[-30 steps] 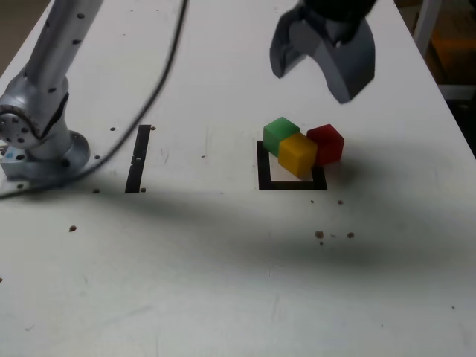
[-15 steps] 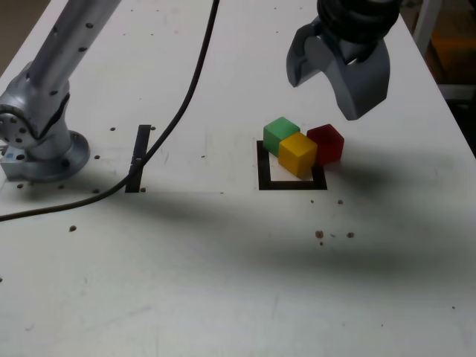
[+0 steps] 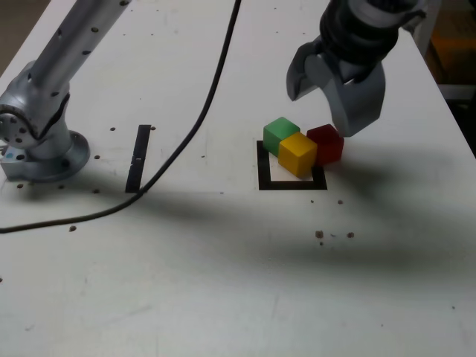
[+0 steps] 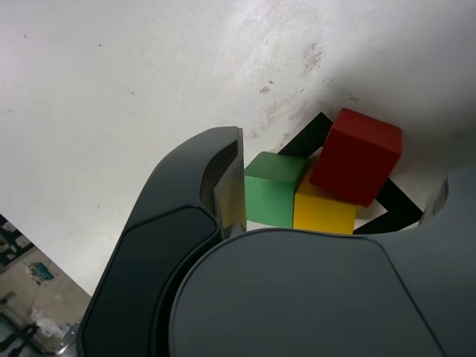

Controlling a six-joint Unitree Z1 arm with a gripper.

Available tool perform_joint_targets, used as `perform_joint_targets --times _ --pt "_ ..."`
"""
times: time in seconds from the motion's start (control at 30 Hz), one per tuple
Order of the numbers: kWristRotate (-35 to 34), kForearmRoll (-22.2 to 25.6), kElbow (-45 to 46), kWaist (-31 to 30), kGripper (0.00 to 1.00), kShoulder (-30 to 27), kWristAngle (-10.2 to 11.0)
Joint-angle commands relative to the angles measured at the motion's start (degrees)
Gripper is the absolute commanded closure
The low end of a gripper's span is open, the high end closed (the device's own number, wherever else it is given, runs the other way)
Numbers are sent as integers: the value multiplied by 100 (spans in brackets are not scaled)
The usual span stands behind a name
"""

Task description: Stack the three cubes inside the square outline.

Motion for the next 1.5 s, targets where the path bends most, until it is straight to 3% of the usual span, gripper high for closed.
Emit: perform_joint_targets --times 0.0,0.3,0.97,1.47 --pt "3 -151 241 7 7 -79 -11" --pt "-19 -748 778 -32 7 -220 -51" --pt "335 -918 497 -42 9 44 -46" --pt "322 -1372 716 -90 10 254 -33"
